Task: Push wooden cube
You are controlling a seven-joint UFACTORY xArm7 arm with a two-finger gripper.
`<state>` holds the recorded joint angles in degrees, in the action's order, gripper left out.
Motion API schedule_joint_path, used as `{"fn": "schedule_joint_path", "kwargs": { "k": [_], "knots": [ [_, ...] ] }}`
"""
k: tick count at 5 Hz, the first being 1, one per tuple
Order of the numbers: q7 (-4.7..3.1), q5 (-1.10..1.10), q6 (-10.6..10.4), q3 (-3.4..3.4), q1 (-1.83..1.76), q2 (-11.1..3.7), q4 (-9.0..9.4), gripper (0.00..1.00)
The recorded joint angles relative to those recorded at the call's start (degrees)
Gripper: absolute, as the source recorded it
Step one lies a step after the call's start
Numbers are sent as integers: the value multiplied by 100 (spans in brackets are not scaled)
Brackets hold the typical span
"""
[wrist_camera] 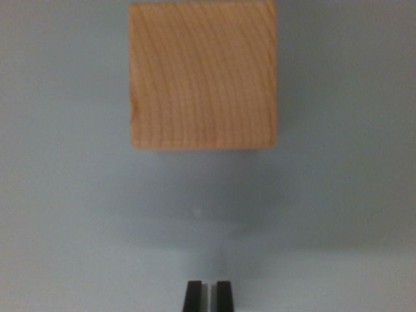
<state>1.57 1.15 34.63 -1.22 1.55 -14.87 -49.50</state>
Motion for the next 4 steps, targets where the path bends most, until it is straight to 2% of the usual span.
{"fn": "schedule_joint_path", "kwargs": {
  "k": [3, 4],
  "knots": [
    [0, 0, 0, 0, 0, 0, 0, 0],
    [0, 0, 0, 0, 0, 0, 0, 100]
  ]
}}
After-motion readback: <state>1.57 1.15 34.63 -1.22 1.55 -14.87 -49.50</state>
